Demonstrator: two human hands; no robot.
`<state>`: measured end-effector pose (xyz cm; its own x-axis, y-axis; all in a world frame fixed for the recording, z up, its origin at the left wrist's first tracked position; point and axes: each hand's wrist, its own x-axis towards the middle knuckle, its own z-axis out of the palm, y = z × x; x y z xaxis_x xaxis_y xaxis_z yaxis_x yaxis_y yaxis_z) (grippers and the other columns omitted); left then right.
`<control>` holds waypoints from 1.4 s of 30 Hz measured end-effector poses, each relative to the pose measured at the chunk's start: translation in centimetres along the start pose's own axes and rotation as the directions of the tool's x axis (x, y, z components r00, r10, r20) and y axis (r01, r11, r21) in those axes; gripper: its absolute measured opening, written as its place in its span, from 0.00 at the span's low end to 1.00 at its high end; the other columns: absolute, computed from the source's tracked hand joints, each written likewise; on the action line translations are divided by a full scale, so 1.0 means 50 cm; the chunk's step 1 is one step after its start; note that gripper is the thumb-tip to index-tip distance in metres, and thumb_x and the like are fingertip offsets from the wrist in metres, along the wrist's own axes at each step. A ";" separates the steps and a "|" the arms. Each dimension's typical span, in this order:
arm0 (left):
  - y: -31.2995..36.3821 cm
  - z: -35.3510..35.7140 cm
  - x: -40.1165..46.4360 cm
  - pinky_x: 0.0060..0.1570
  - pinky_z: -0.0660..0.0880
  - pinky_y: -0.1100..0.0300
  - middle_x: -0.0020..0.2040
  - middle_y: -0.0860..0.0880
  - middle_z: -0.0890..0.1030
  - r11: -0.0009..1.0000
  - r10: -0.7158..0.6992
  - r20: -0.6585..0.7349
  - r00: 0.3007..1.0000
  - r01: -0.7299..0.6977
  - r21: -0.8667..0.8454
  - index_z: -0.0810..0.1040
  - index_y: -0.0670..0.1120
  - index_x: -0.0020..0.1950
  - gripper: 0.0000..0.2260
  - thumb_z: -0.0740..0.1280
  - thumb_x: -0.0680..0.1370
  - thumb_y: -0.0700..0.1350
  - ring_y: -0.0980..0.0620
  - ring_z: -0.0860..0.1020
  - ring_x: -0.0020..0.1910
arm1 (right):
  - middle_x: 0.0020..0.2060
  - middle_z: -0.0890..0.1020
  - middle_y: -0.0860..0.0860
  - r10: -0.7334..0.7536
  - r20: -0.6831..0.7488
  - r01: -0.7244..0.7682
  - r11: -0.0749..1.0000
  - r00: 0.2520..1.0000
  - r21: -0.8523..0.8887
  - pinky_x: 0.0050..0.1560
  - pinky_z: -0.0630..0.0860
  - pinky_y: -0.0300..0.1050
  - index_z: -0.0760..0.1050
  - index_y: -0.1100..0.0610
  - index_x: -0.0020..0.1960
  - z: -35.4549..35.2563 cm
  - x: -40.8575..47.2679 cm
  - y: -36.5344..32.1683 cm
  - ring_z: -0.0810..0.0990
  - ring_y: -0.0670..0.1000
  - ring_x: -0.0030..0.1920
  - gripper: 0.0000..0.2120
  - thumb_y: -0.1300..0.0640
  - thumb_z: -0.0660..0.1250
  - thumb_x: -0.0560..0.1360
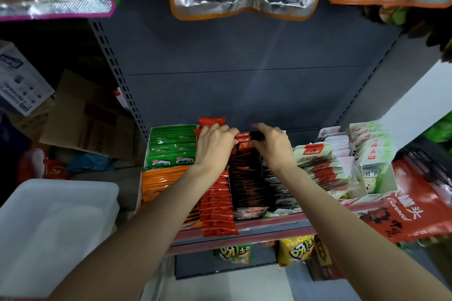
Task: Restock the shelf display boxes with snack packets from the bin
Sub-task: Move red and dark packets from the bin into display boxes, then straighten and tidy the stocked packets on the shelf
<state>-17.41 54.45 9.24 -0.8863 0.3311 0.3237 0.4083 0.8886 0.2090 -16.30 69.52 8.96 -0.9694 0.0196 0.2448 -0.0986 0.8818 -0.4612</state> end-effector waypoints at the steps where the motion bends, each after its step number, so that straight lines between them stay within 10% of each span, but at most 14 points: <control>1: 0.000 0.002 0.006 0.56 0.63 0.56 0.55 0.50 0.80 0.999 0.025 0.006 1.000 -0.025 0.039 0.76 0.49 0.63 0.13 0.61 0.80 0.49 0.48 0.72 0.57 | 0.47 0.82 0.54 -0.050 -0.058 0.049 0.998 0.997 -0.033 0.46 0.75 0.50 0.75 0.56 0.62 -0.001 -0.005 0.000 0.76 0.57 0.50 0.18 0.59 0.70 0.73; 5: -0.006 0.009 0.001 0.51 0.63 0.53 0.52 0.50 0.81 0.989 0.035 0.043 0.998 -0.041 0.140 0.79 0.50 0.61 0.12 0.63 0.79 0.49 0.46 0.72 0.54 | 0.34 0.83 0.49 -0.204 -0.186 0.163 0.963 0.961 -0.216 0.36 0.76 0.46 0.83 0.53 0.46 0.007 -0.017 0.008 0.77 0.55 0.41 0.07 0.61 0.70 0.70; 9: -0.004 0.021 -0.011 0.46 0.68 0.52 0.48 0.51 0.80 0.948 0.048 0.071 0.996 -0.068 0.311 0.81 0.52 0.57 0.13 0.71 0.73 0.45 0.46 0.74 0.49 | 0.40 0.83 0.51 -0.189 0.013 0.181 0.917 0.982 -0.354 0.38 0.71 0.45 0.81 0.53 0.51 0.006 -0.020 0.003 0.76 0.56 0.46 0.12 0.64 0.65 0.71; 17: -0.044 -0.028 -0.067 0.57 0.63 0.54 0.61 0.51 0.76 0.995 -0.071 0.024 0.997 0.073 -0.065 0.72 0.51 0.65 0.16 0.64 0.78 0.50 0.49 0.70 0.61 | 0.52 0.79 0.54 -0.155 0.033 0.158 0.966 0.987 -0.203 0.52 0.73 0.50 0.78 0.57 0.57 -0.006 -0.038 -0.061 0.73 0.57 0.54 0.13 0.63 0.65 0.74; 24: -0.216 -0.109 -0.237 0.45 0.76 0.58 0.47 0.53 0.82 0.862 -0.370 0.089 0.925 0.377 -0.338 0.78 0.50 0.55 0.09 0.68 0.75 0.44 0.53 0.80 0.47 | 0.56 0.77 0.55 -0.222 0.239 0.219 0.975 0.945 0.041 0.57 0.73 0.49 0.75 0.58 0.61 0.091 -0.129 -0.291 0.74 0.56 0.59 0.14 0.61 0.62 0.76; 31: -0.505 -0.142 -0.515 0.49 0.77 0.52 0.50 0.46 0.82 0.711 -0.602 0.314 0.734 0.672 -0.208 0.79 0.48 0.53 0.08 0.65 0.75 0.44 0.43 0.79 0.52 | 0.56 0.77 0.59 -0.236 0.550 0.200 0.972 0.801 0.126 0.58 0.73 0.50 0.77 0.57 0.59 0.308 -0.252 -0.555 0.76 0.59 0.59 0.14 0.60 0.61 0.75; 42: -0.771 -0.102 -0.818 0.70 0.61 0.51 0.74 0.44 0.61 0.857 -0.402 0.758 0.513 0.503 0.114 0.60 0.44 0.75 0.32 0.69 0.75 0.51 0.45 0.61 0.73 | 0.68 0.64 0.60 0.164 0.876 0.437 0.815 0.454 -0.380 0.69 0.63 0.54 0.59 0.57 0.72 0.607 -0.430 -0.740 0.62 0.62 0.70 0.25 0.58 0.62 0.77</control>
<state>4.21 5.02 -7.34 -0.7846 0.0531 -0.6177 -0.1214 0.9639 0.2370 1.39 22.19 -5.12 -0.6530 -0.2588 -0.7118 -0.4190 0.9063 0.0549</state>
